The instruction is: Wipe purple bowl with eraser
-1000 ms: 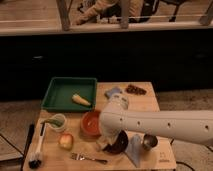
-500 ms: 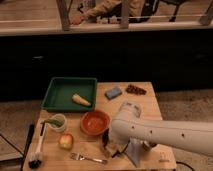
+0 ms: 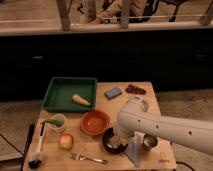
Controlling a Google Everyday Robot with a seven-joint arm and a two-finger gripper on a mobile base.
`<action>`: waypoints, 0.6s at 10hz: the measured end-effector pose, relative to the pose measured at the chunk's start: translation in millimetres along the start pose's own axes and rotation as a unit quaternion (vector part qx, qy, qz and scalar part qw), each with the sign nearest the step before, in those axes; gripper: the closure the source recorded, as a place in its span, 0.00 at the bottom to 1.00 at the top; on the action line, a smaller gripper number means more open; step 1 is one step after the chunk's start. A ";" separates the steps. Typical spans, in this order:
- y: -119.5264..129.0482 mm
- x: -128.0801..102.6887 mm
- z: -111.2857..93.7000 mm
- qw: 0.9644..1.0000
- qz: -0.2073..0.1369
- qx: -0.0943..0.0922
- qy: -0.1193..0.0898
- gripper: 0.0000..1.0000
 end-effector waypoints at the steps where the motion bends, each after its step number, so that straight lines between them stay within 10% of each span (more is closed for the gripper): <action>1: -8.8 -1.3 0.3 1.000 -0.004 -0.003 0.001 1.00; 6: -51.1 -41.1 4.7 0.998 -0.059 -0.010 -0.005 1.00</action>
